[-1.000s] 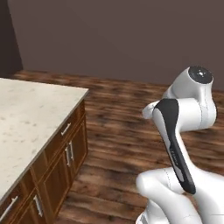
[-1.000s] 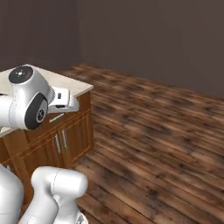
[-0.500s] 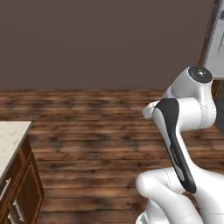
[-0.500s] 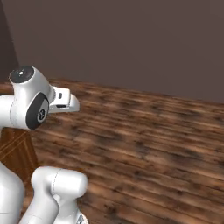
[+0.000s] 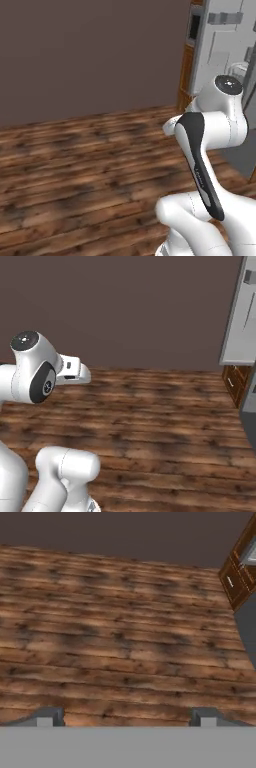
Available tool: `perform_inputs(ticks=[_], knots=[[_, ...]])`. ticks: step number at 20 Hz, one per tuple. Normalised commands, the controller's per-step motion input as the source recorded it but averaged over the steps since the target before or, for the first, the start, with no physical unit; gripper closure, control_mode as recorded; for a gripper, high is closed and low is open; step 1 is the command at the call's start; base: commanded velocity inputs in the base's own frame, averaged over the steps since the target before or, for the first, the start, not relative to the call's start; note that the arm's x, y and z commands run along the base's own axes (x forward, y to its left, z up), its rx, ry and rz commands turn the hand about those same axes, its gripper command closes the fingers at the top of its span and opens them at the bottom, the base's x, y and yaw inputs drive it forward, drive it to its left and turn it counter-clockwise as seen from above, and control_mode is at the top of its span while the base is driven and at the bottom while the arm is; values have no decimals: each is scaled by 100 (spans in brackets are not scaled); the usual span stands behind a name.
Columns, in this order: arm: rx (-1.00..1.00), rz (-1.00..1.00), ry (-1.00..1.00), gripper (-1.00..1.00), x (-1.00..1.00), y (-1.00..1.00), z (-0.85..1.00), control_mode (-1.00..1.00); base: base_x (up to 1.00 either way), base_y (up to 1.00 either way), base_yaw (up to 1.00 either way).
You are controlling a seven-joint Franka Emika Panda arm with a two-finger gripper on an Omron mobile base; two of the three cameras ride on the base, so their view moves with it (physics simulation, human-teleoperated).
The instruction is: Retrieve the sausage and cheese from the fridge and place them on the cutting board on the counter.
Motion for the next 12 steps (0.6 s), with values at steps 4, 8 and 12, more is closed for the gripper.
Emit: perform_inputs(ticks=[4,8,12], knots=[[0,0,0,-100,0,0,0,100,100,0,-47],[0,0,0,-100,0,0,0,100,100,0,-50],[0,0,0,-100,0,0,0,100,88,14,-63]])
